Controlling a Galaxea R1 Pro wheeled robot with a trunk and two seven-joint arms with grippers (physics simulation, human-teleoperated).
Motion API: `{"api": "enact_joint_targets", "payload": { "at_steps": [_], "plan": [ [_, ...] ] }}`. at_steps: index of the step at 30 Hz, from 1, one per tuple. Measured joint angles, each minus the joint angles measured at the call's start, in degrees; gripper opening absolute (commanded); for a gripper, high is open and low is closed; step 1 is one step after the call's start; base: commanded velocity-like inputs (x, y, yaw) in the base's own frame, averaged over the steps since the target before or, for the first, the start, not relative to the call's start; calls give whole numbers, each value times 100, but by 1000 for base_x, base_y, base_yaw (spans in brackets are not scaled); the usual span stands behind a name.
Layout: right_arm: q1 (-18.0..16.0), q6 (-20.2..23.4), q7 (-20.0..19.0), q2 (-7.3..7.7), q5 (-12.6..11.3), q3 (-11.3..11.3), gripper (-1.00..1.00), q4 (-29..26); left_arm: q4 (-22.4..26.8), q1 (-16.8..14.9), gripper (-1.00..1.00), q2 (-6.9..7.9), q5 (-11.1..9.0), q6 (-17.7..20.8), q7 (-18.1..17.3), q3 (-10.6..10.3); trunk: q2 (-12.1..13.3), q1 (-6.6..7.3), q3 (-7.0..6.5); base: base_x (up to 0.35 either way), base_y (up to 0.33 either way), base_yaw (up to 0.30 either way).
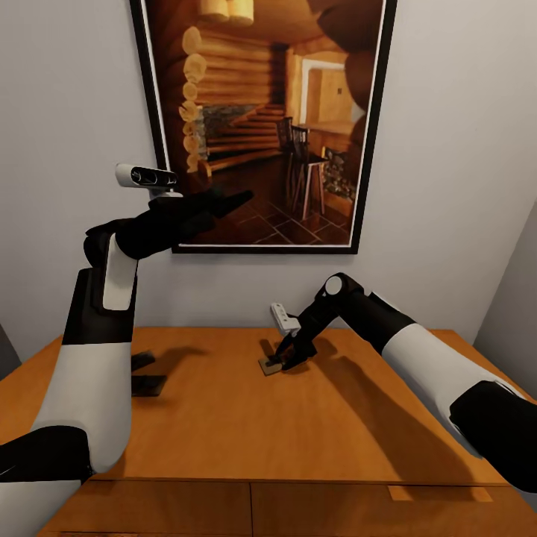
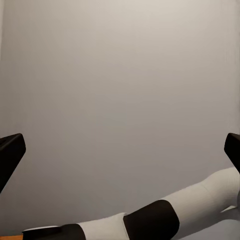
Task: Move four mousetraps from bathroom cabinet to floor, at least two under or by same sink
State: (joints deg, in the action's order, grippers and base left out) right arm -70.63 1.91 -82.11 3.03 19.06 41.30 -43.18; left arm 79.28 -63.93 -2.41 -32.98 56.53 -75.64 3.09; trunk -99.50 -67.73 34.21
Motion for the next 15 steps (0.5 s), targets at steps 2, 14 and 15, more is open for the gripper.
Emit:
{"api": "enact_joint_targets", "payload": {
  "at_steps": [2,14,15],
  "plan": [
    [-4,1,-2,-2,7,14,-100,-3,0,2,100,0,0,0,0,0,0,0,0,0,0,0],
    [1,8,-25,0,52,22,-100,-61,-6,3,100,1,0,0,1,0,0,0,0,0,0,0],
    [2,8,-35,0,50,17,-100,-59,-7,2,100,0,0,0,2,0,0,0,0,0,0,0]
  ]
}}
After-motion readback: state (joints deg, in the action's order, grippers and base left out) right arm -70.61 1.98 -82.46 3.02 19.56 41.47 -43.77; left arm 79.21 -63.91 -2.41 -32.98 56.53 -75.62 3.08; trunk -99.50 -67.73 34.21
